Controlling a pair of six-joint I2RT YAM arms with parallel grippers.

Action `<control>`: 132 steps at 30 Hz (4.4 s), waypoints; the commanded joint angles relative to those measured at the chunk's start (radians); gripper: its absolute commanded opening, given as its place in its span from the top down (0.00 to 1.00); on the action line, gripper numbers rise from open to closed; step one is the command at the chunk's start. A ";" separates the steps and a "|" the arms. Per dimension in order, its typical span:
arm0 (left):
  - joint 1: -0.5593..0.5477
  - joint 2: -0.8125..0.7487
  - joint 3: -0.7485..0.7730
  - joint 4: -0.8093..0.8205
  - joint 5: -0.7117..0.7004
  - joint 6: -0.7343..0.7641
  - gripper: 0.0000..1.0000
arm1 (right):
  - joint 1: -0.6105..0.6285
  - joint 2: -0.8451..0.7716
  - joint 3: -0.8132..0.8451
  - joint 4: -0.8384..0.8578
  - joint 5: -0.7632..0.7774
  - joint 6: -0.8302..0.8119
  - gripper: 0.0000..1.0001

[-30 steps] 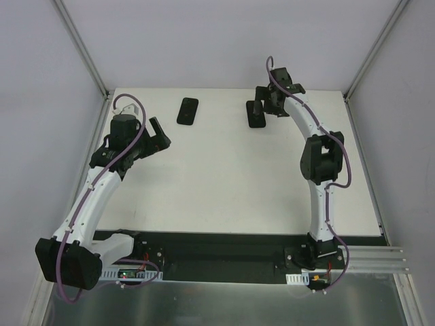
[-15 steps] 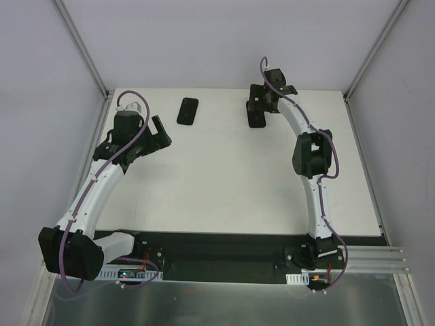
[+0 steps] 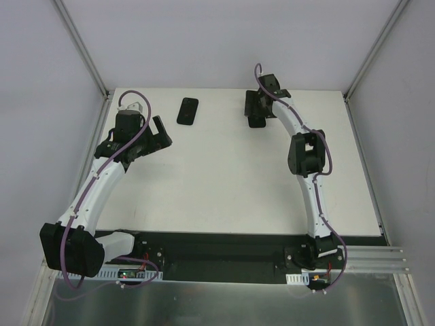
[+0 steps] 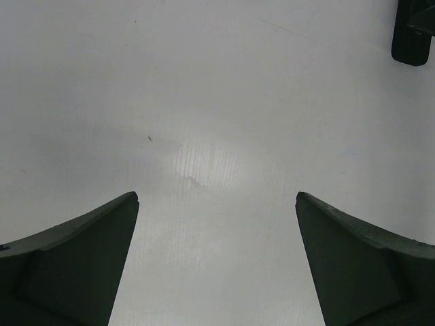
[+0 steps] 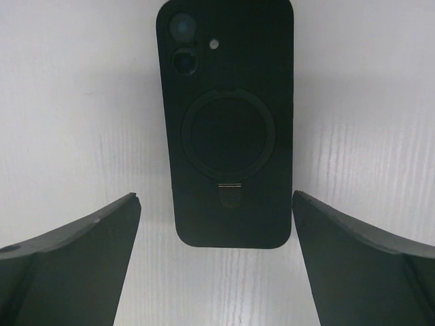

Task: Take the phone out of the phone case
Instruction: Move the phone to the center of the board.

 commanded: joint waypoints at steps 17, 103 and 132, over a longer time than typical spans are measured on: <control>-0.007 -0.014 0.037 0.009 0.003 0.022 0.01 | 0.011 0.029 0.101 -0.126 0.078 0.057 0.04; -0.047 -0.023 0.020 -0.097 0.034 0.050 0.01 | 0.368 -0.698 -1.217 0.153 0.244 0.233 0.34; -0.291 0.636 0.003 0.592 0.685 -0.521 0.01 | 0.368 -1.087 -1.497 0.358 -0.048 0.256 0.80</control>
